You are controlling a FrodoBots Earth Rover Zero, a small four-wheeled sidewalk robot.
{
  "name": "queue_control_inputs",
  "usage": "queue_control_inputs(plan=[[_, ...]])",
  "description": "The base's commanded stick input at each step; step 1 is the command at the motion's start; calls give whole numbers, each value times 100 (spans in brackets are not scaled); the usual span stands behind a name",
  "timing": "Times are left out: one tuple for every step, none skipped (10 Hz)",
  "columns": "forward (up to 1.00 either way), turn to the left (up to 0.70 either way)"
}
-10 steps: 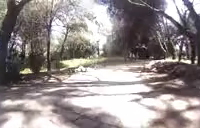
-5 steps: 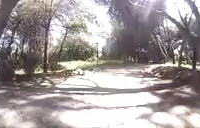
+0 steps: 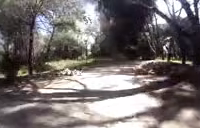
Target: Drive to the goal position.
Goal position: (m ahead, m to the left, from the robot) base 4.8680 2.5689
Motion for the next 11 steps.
queue_control_inputs(plan=[[85, -34], [85, 0], [85, 0], [85, 0], [85, 0], [85, 0], [85, 0], [85, 0], [85, 0], [85, 0], [85, 0]])
